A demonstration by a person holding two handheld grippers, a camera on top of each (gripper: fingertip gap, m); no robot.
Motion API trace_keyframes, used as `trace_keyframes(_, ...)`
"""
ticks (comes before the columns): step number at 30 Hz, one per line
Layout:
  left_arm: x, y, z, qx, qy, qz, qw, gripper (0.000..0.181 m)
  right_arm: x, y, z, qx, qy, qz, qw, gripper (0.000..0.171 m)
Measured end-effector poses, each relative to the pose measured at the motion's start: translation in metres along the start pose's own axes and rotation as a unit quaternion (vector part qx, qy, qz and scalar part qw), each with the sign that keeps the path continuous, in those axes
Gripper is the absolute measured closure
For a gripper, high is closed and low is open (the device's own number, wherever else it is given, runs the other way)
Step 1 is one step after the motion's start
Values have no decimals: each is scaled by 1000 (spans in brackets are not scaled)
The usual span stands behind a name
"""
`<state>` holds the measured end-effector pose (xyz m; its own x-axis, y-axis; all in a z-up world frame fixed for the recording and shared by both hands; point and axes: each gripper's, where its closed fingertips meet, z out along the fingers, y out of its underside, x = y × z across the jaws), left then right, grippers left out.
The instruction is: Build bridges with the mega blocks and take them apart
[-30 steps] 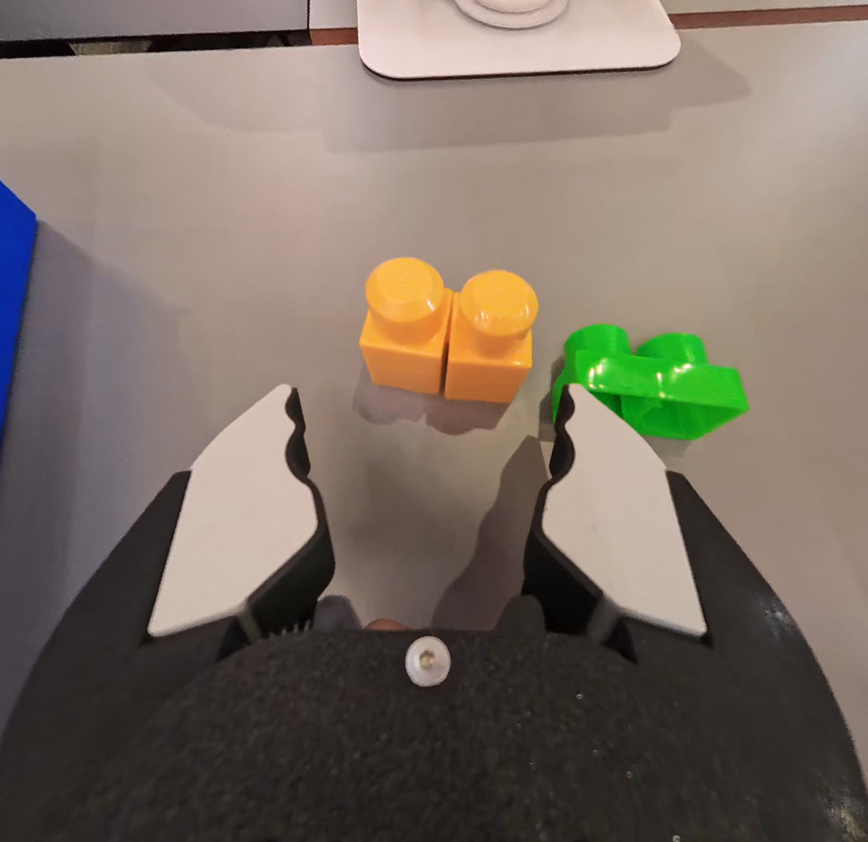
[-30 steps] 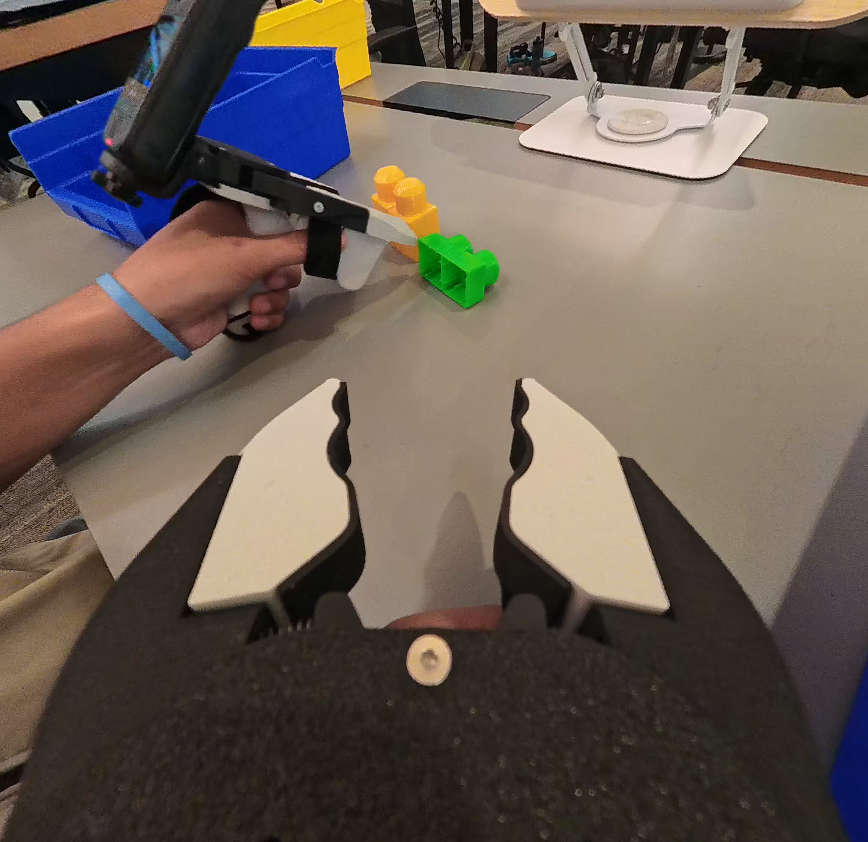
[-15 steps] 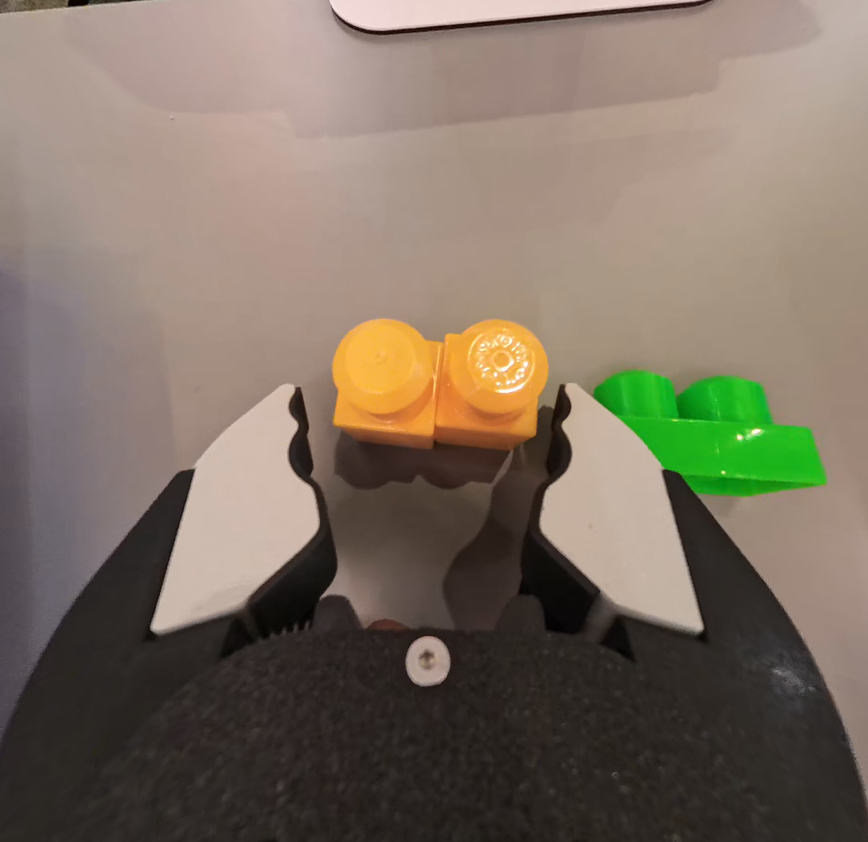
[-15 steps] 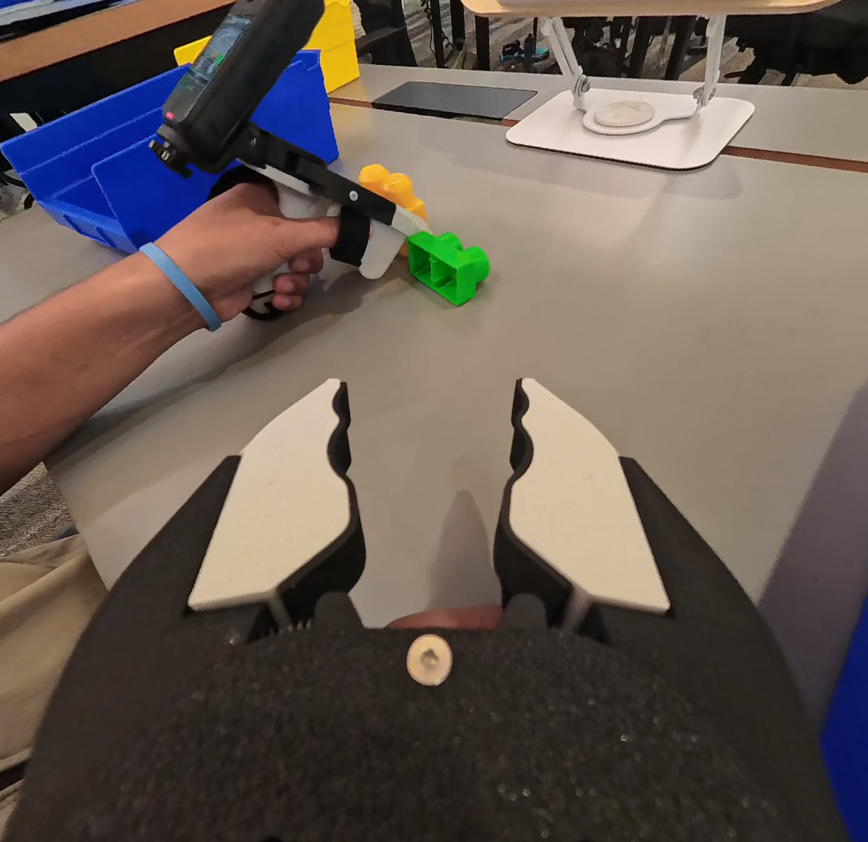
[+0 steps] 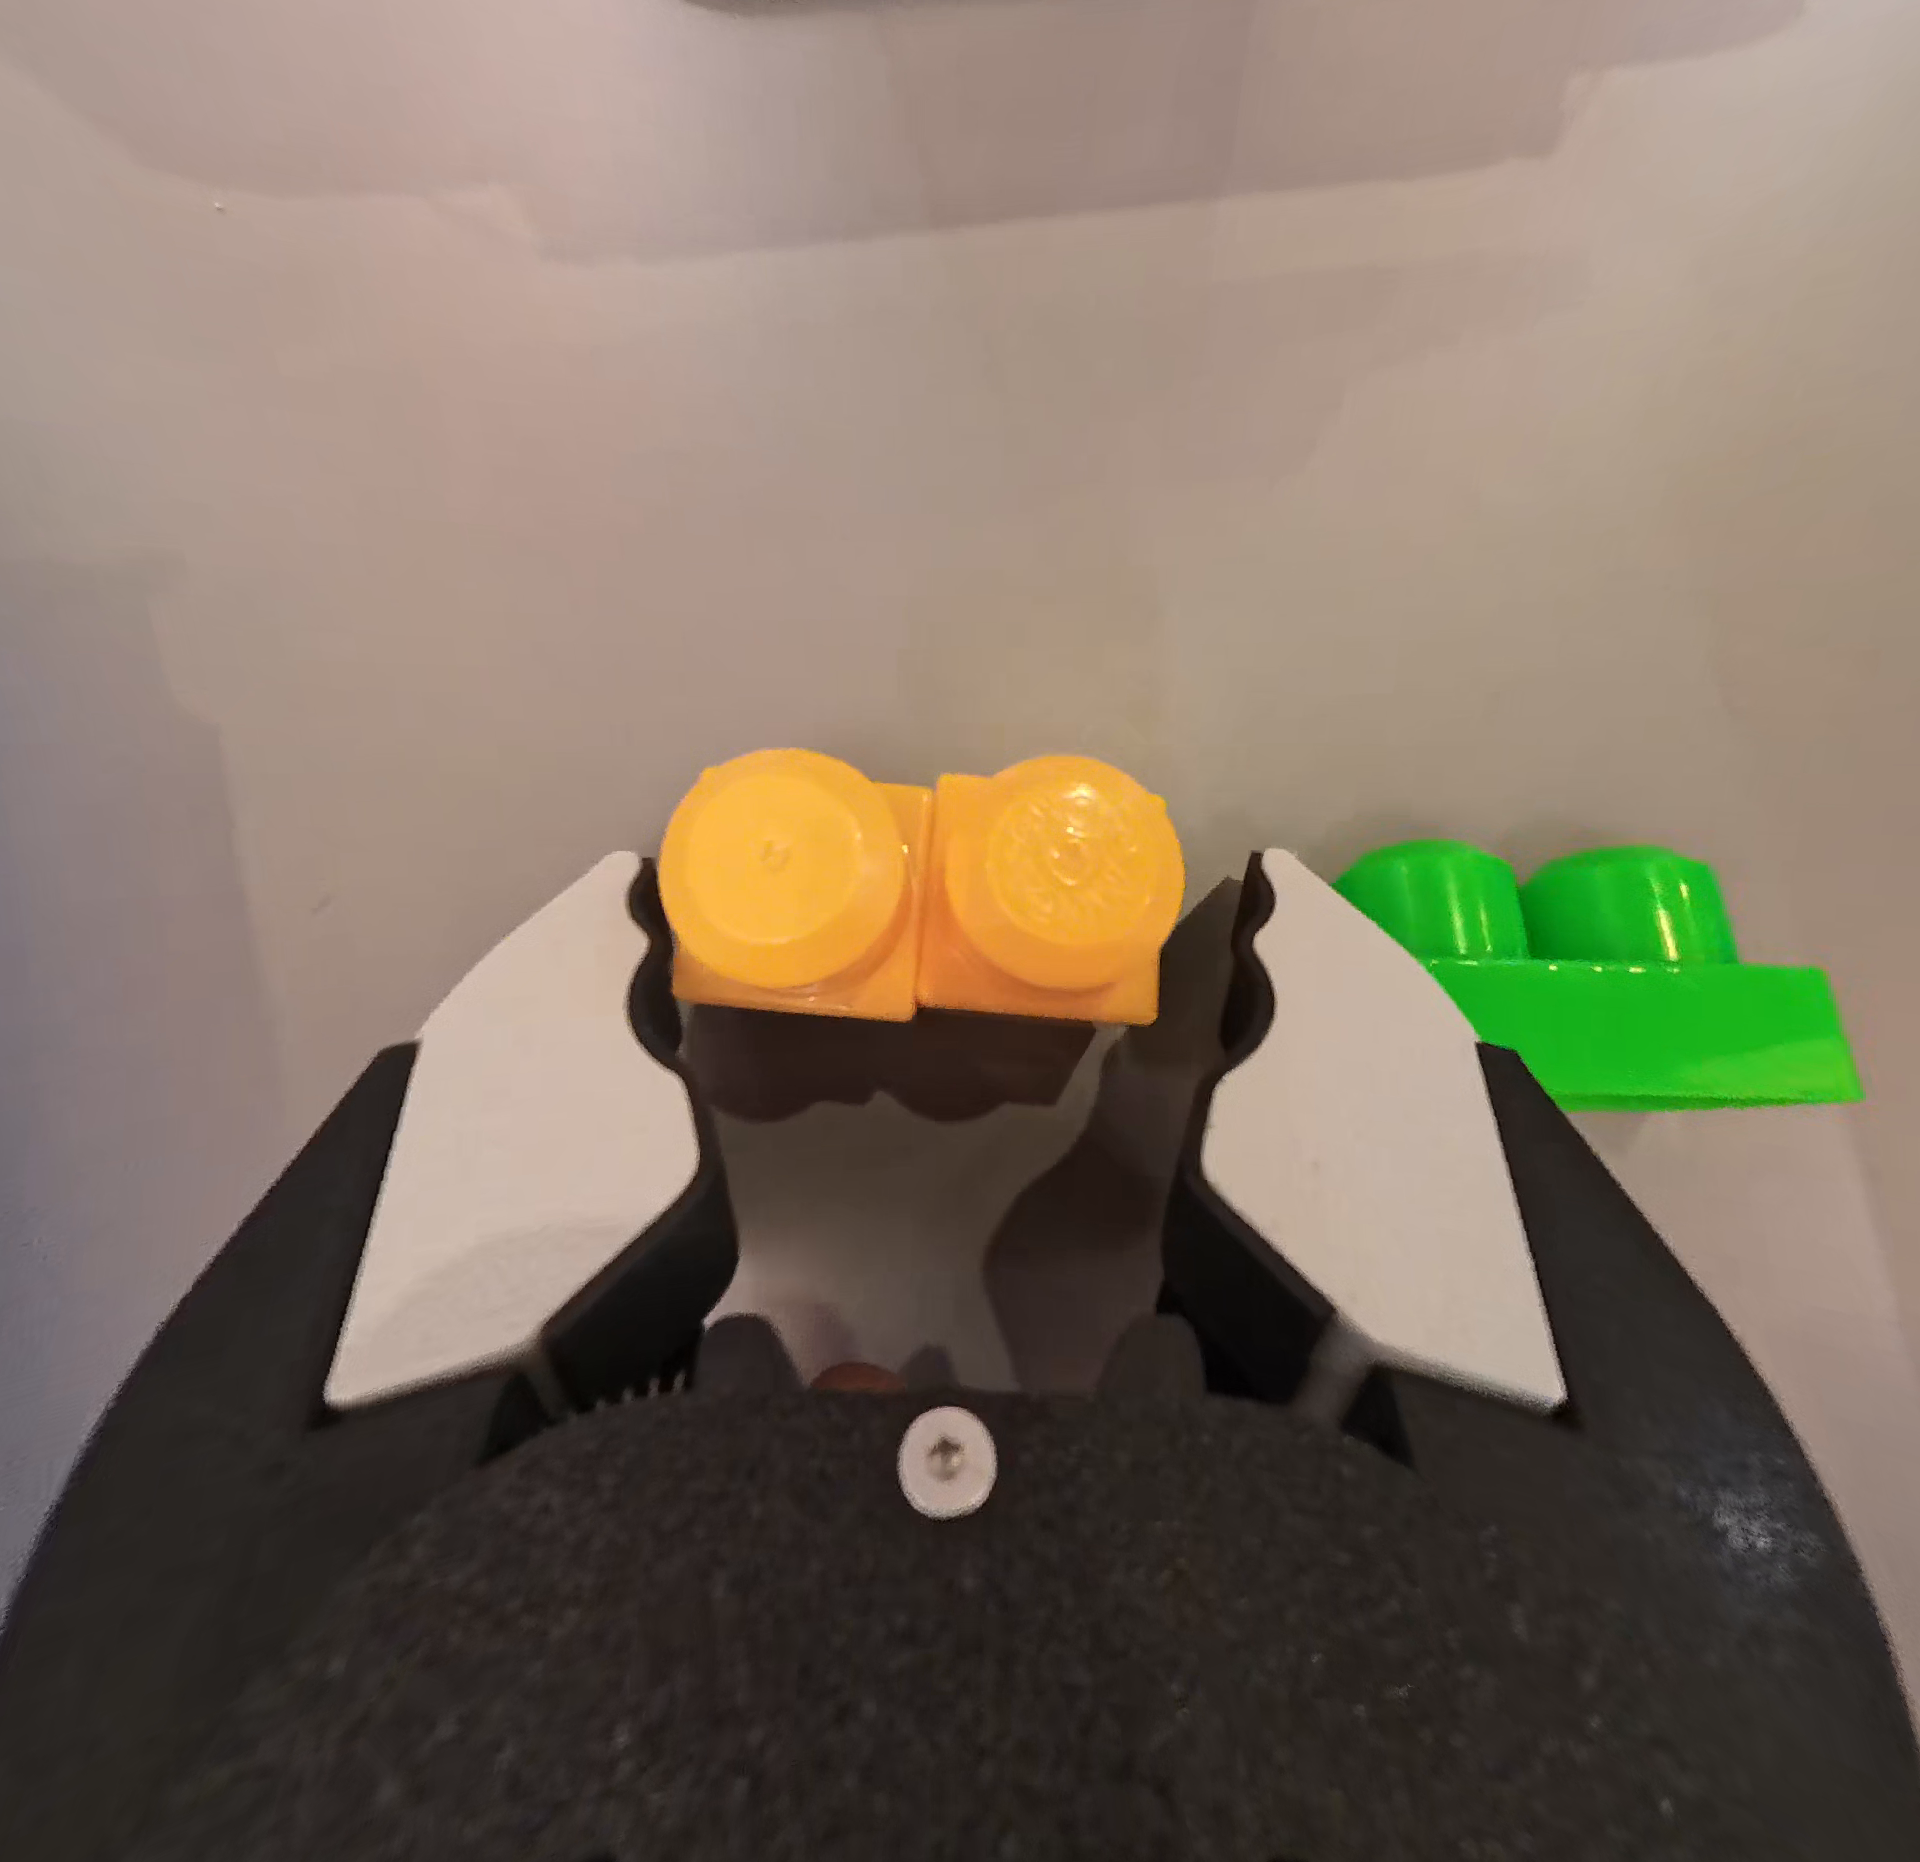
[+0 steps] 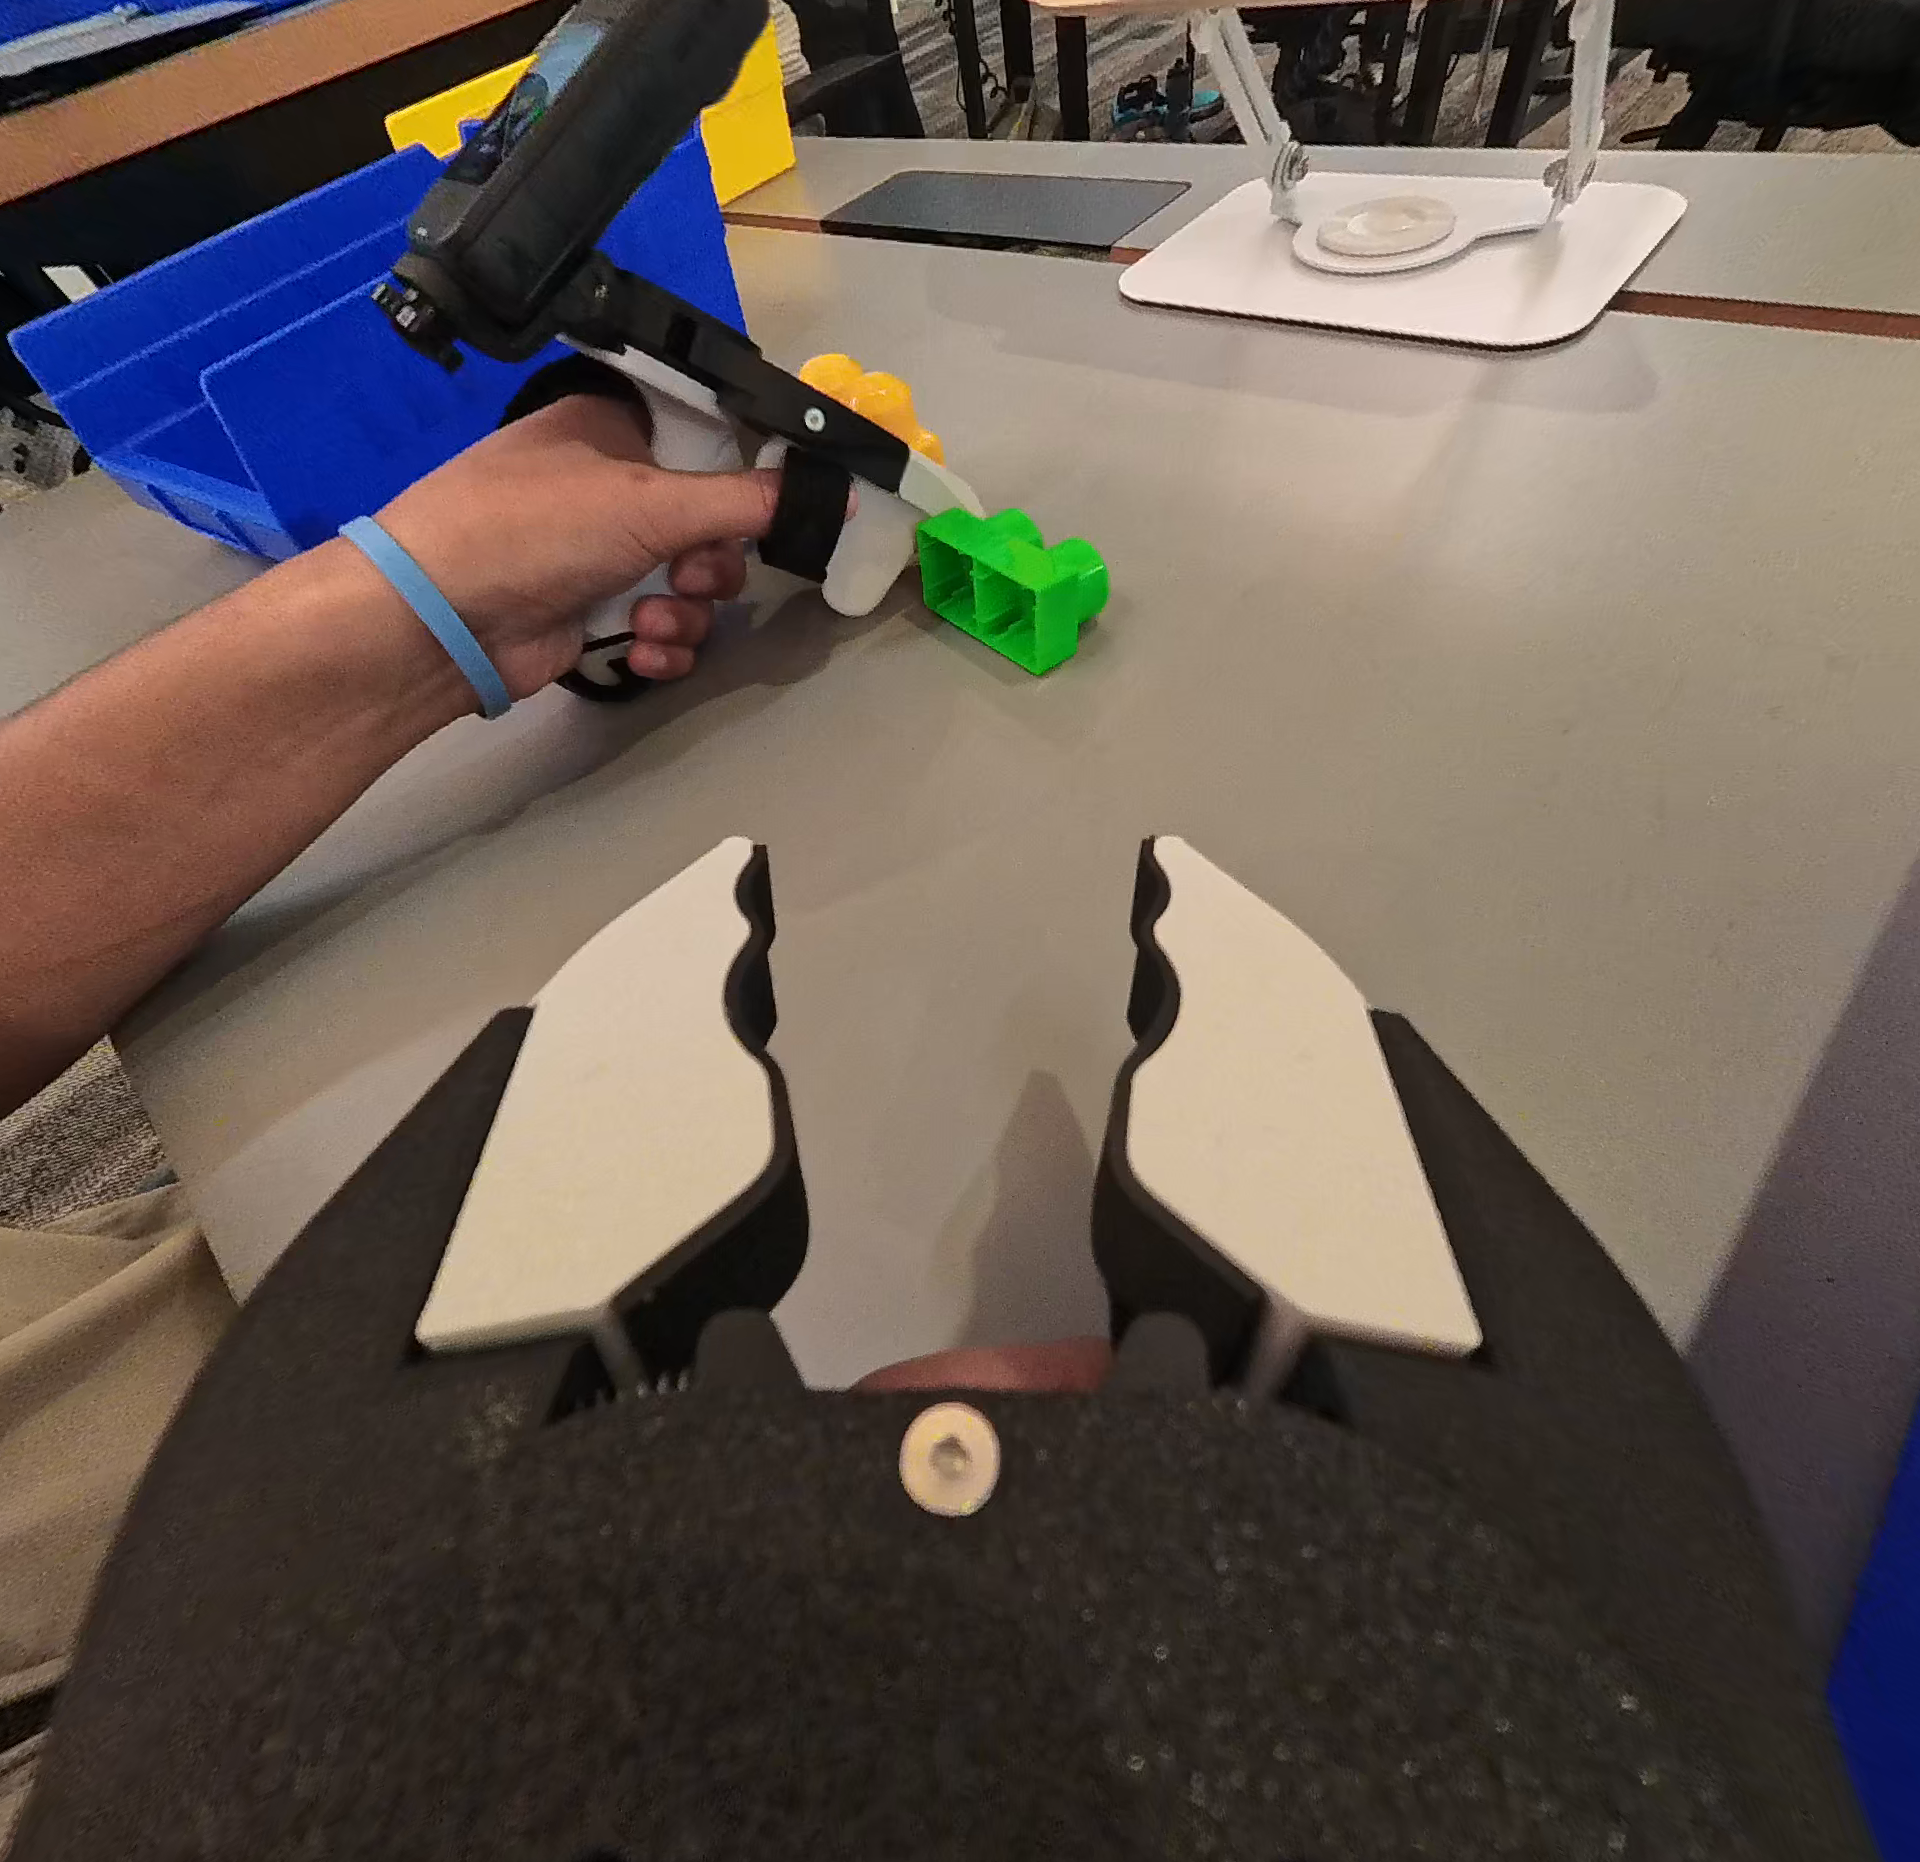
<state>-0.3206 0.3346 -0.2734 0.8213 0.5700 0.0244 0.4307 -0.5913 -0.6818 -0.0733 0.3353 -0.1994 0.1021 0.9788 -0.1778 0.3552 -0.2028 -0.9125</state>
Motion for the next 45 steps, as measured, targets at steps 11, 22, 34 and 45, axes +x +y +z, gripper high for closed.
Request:
trace_keyframes(11,3,0,4,-8,-3,13,1000,81,0,0,0,0,-1,1,1000,105)
trace_keyframes(22,-2,-2,3,-2,-11,4,1000,91,0,-1,-1,1,0,0,1000,105)
trace_keyframes(34,2,-1,3,-3,1,22,1000,92,0,-1,-2,2,1,-1,1000,105)
trace_keyframes(45,5,11,-15,12,50,97,994,92,5,-2,-3,2,8,-1,1000,105)
